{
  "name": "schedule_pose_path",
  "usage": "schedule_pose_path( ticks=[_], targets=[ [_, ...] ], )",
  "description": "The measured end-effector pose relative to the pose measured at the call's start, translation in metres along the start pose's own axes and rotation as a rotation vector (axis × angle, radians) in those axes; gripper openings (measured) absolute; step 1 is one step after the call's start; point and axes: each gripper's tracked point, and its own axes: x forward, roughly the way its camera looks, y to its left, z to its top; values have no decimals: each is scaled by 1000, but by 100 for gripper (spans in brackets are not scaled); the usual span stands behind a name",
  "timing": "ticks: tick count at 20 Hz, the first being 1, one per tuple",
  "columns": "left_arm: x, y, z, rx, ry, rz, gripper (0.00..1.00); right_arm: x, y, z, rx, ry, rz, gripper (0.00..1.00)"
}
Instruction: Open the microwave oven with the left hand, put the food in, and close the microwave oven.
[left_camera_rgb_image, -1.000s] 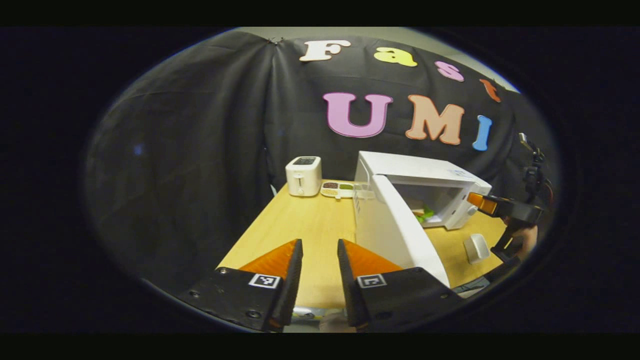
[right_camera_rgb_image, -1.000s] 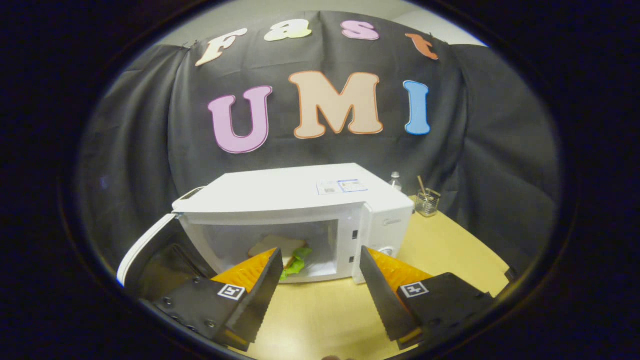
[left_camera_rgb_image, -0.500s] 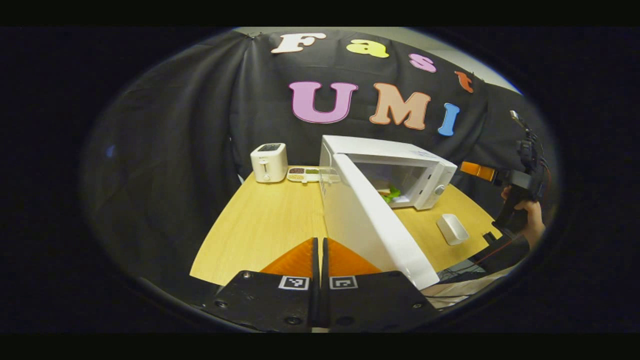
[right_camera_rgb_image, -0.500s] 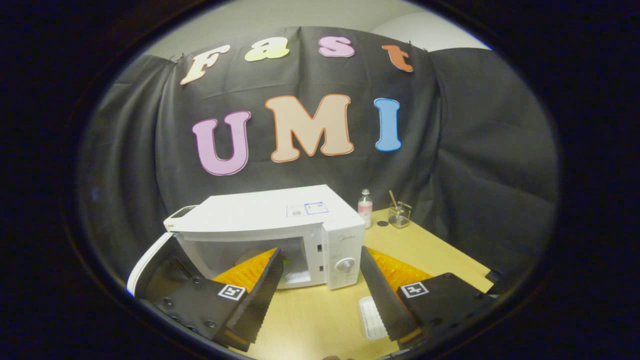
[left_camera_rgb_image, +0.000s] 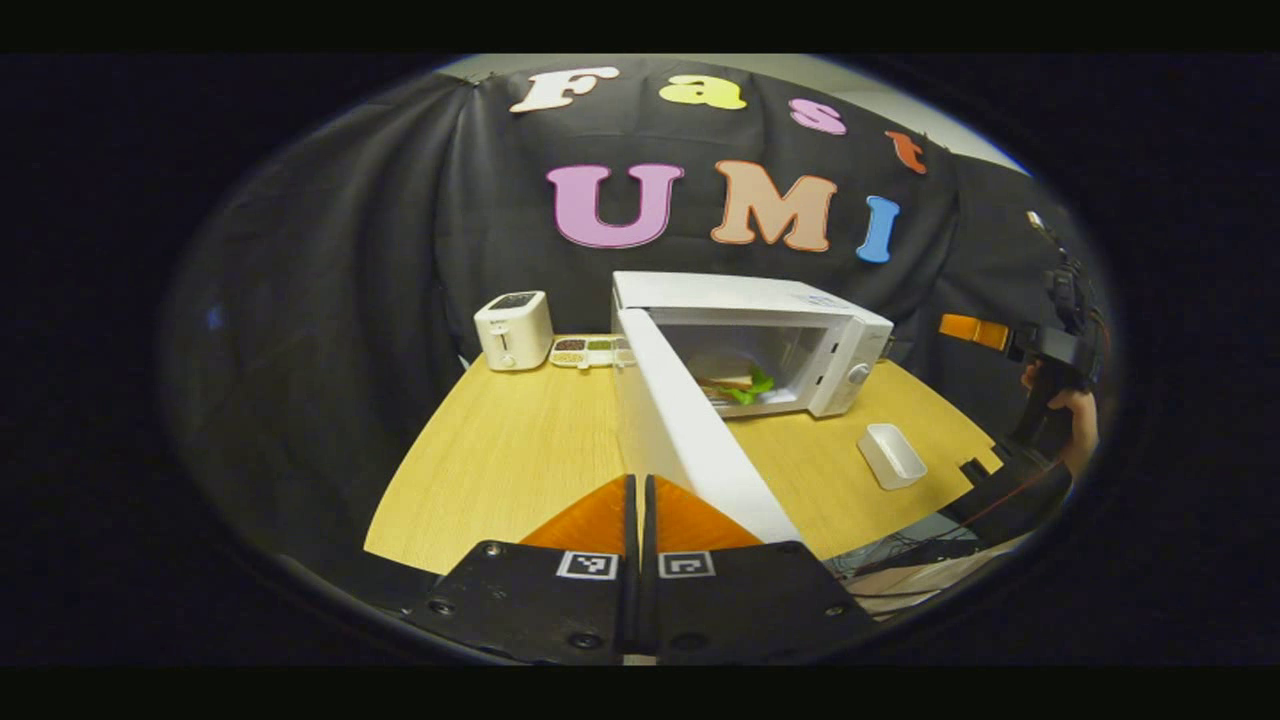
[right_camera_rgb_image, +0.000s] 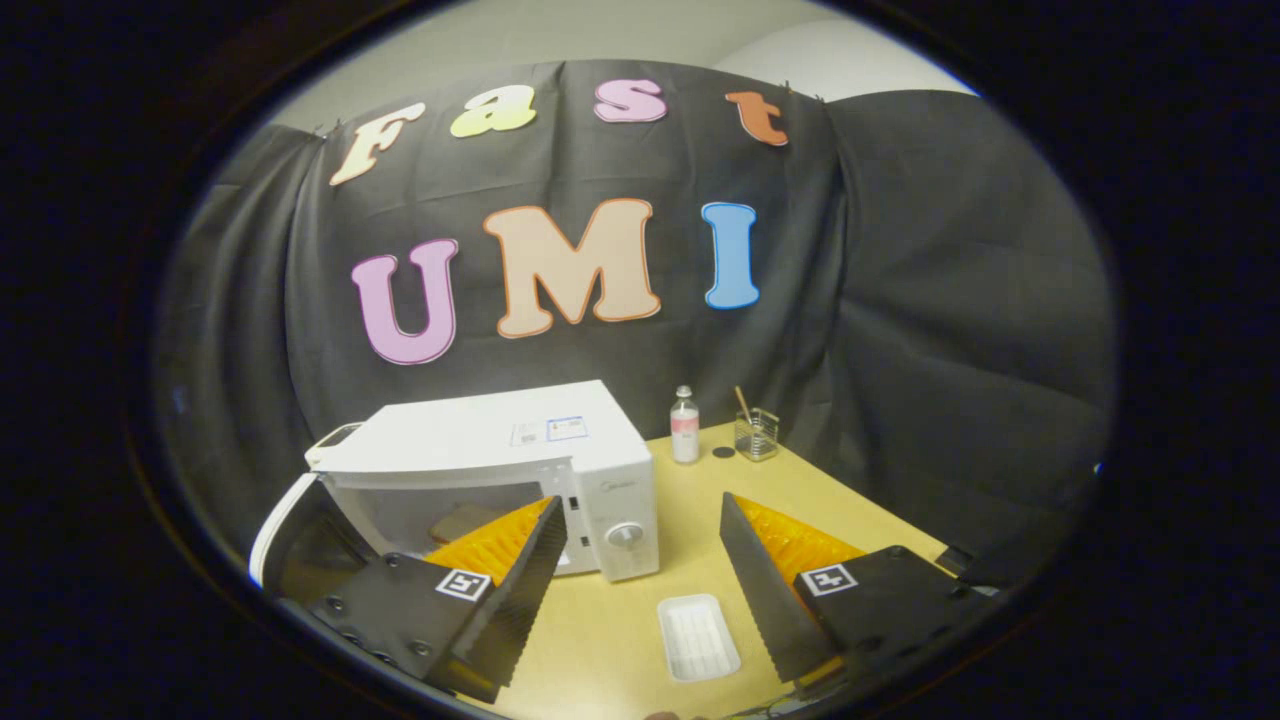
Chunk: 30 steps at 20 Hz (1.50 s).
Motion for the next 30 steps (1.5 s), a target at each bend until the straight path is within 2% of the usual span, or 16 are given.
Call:
schedule_pose_path(
  ticks=[8, 12, 15, 16, 17, 18, 19, 23, 30],
  targets=[
    [18, -71, 18, -57, -46, 19, 1, 24, -56, 19, 13, -18, 21, 92],
    [34, -104, 28, -42, -59, -10, 1, 31, -77, 24, 8, -23, 24, 92],
    [46, -126, 32, -29, -62, -35, 1, 30, -89, 20, -1, -16, 23, 92],
    [51, -131, 33, -28, -59, -42, 0, 29, -92, 18, -2, -9, 21, 96],
    [56, -137, 34, -28, -52, -46, 0, 28, -95, 15, 1, 0, 24, 92],
    [60, -141, 36, -30, -53, -50, 1, 25, -98, 11, 9, 10, 26, 96],
    [65, -145, 39, -35, -55, -57, 1, 23, -98, 8, 21, 20, 32, 92],
    [86, -164, 47, -52, -67, -72, 0, 18, -103, -3, 56, 54, 55, 92],
    [121, -209, 64, -74, -78, -128, 1, 26, -117, -4, 73, 59, 51, 92]
  ],
)
